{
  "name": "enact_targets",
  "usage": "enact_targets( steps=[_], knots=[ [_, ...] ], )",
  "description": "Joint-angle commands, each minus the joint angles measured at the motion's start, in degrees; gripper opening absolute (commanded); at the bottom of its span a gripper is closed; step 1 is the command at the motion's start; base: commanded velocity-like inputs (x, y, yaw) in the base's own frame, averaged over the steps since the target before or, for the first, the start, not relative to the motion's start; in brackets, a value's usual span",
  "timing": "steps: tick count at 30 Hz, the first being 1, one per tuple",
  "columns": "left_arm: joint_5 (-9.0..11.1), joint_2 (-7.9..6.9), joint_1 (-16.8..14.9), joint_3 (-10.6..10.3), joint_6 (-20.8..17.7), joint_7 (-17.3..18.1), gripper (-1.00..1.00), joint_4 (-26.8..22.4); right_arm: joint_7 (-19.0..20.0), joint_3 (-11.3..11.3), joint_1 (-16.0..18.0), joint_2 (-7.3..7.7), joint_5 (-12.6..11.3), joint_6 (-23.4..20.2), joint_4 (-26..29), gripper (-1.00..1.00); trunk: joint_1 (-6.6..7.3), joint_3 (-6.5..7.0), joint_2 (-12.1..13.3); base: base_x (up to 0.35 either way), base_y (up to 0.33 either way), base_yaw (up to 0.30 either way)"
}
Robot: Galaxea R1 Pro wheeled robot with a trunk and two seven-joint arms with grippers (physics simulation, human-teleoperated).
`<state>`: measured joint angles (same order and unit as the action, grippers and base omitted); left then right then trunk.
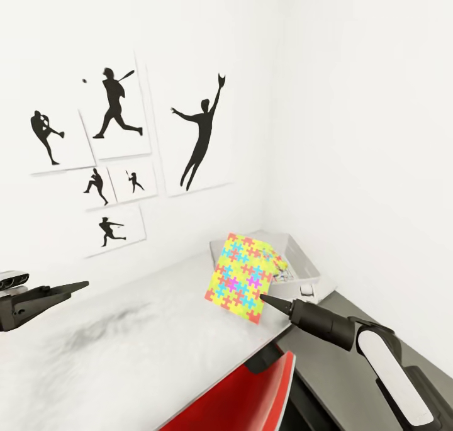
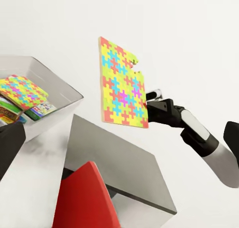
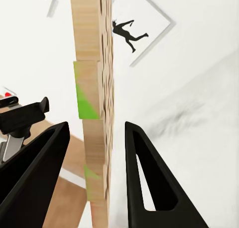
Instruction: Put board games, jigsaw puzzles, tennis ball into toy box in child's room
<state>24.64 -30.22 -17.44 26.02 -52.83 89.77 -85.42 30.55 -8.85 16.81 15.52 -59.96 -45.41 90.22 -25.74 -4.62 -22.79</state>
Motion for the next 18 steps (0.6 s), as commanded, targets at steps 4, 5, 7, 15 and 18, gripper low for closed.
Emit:
enact_targets(
  steps=[4,5,7,15,18],
  knots=[
    [0.0,-0.01,-0.1,0.0,-0.6,0.2,1.0,0.0,0.0,0.0,0.1,0.03,-0.2,-0.2,-0.4,-1.0,-0.05,-0.13,-0.1,0.054,0.002,0.0],
    [0.0,-0.01,-0.1,0.0,-0.6,0.2,1.0,0.0,0.0,0.0,0.1,0.03,-0.1,-0.2,-0.4,-1.0,-0.05,-0.13,-0.1,0.131,0.001,0.0],
    [0.0,0.0,-0.1,0.0,-0.6,0.2,1.0,0.0,0.0,0.0,0.1,0.03,-0.1,-0.2,-0.5,-1.0,-0.05,-0.13,-0.1,0.119,0.0,0.0],
    [0.0,0.07,-0.1,0.0,-0.6,0.2,1.0,0.0,0.0,0.0,0.1,0.03,-0.1,-0.2,-0.5,-1.0,-0.05,-0.13,-0.1,0.061,0.0,0.0],
    [0.0,0.07,-0.1,0.0,-0.6,0.2,1.0,0.0,0.0,0.0,0.1,0.03,-0.1,-0.2,-0.5,-1.0,-0.05,-0.13,-0.1,0.061,0.0,0.0]
  ],
)
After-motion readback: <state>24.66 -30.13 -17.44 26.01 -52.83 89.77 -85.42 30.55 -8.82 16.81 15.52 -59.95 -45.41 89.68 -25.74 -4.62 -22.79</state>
